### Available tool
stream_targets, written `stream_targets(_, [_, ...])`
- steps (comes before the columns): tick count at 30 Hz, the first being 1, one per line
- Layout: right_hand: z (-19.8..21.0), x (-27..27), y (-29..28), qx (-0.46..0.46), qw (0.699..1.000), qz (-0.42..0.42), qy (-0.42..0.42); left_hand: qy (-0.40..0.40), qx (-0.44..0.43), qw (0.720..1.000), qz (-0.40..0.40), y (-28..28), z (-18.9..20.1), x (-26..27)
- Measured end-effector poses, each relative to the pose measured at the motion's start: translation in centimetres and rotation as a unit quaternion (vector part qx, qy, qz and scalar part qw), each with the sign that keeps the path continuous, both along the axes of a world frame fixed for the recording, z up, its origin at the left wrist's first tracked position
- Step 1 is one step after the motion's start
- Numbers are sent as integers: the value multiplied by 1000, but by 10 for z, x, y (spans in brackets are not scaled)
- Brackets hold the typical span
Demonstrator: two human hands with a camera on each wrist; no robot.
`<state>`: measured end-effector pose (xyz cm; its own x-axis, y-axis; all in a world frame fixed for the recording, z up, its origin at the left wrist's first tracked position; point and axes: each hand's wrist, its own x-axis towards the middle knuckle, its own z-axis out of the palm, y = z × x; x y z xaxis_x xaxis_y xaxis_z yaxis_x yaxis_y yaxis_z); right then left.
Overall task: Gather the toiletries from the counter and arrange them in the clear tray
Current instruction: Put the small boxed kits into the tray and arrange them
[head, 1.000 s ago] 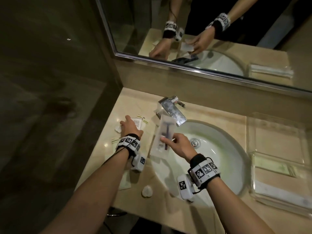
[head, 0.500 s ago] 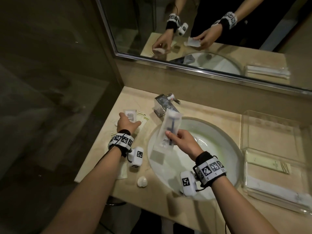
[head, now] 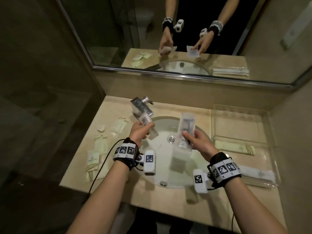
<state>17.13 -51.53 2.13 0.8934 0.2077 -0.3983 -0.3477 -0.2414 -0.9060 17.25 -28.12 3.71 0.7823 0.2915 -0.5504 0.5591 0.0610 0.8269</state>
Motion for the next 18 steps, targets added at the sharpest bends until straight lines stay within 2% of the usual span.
stream_targets(6, [-7,-23,-97,-45,996,-59,42,65,-63,995,-37,-79,-21,-1])
stream_targets(9, [-12,-26,-144,-132,986,-84,63,93,-109,988,-63,-115,-34,-4])
stream_targets(12, [-18,-21,-186,-259,961,-90,36,107,-153,979,-81,-150,-41,-11])
stream_targets(18, [-33,-7,-233,-451,891,23,-33,104,-167,973,-123,-200,-57,-21])
